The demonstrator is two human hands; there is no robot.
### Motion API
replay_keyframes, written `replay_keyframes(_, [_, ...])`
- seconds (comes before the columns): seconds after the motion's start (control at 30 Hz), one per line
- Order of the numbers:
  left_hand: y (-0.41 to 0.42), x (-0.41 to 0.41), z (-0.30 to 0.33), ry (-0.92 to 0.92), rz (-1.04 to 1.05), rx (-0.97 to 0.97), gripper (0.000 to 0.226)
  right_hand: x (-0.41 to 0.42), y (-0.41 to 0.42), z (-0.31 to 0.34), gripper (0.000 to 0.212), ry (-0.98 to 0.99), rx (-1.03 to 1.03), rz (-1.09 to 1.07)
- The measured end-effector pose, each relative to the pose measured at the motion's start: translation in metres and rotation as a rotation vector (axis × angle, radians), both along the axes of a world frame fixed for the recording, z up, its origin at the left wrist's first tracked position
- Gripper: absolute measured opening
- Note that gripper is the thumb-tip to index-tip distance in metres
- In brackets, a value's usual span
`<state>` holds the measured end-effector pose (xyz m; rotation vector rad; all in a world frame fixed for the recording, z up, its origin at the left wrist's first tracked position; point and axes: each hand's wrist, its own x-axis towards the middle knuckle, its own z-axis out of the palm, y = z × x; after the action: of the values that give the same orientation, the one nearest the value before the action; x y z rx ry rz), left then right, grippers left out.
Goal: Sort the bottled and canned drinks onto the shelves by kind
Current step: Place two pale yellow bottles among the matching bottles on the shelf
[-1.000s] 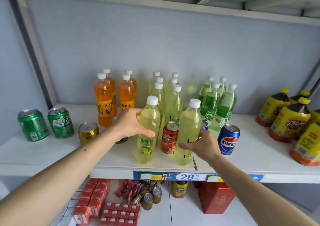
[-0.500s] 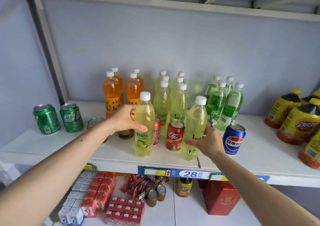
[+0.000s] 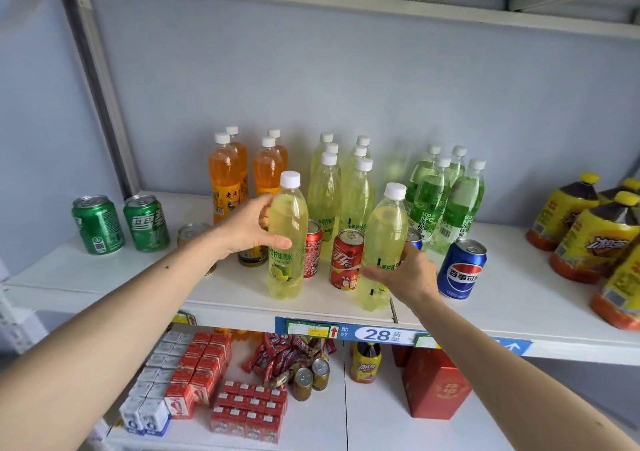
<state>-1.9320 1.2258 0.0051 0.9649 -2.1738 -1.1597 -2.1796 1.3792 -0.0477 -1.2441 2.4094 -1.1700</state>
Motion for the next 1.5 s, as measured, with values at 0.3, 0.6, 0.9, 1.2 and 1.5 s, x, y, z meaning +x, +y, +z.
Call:
replay_keyframes(0.3, [0.016, 0.001, -0.018, 0.081, 0.017, 0.04, 0.079, 0.002, 0.005, 0.001, 0.081, 0.02, 0.047, 0.016])
replay_keyframes(0.6, [0.014, 0.002, -0.018, 0.085, 0.001, 0.032, 0.08, 0.006, 0.016, 0.007, 0.093, -0.034, -0.006, 0.005])
replay_keyframes(0.9, [-0.002, 0.009, -0.016, 0.171, -0.074, 0.119, 0.085, 0.025, 0.03, 0.021, 0.082, 0.124, -0.28, -0.118])
replay_keyframes(1.2, [-0.042, 0.022, -0.009, 0.193, -0.167, 0.252, 0.084, 0.075, 0.025, 0.02, 0.029, 0.106, -0.415, -0.031])
replay_keyframes(1.5, [-0.07, -0.01, -0.013, 0.141, -0.242, 0.447, 0.089, 0.09, -0.023, 0.002, 0.056, 0.212, 0.114, 0.145])
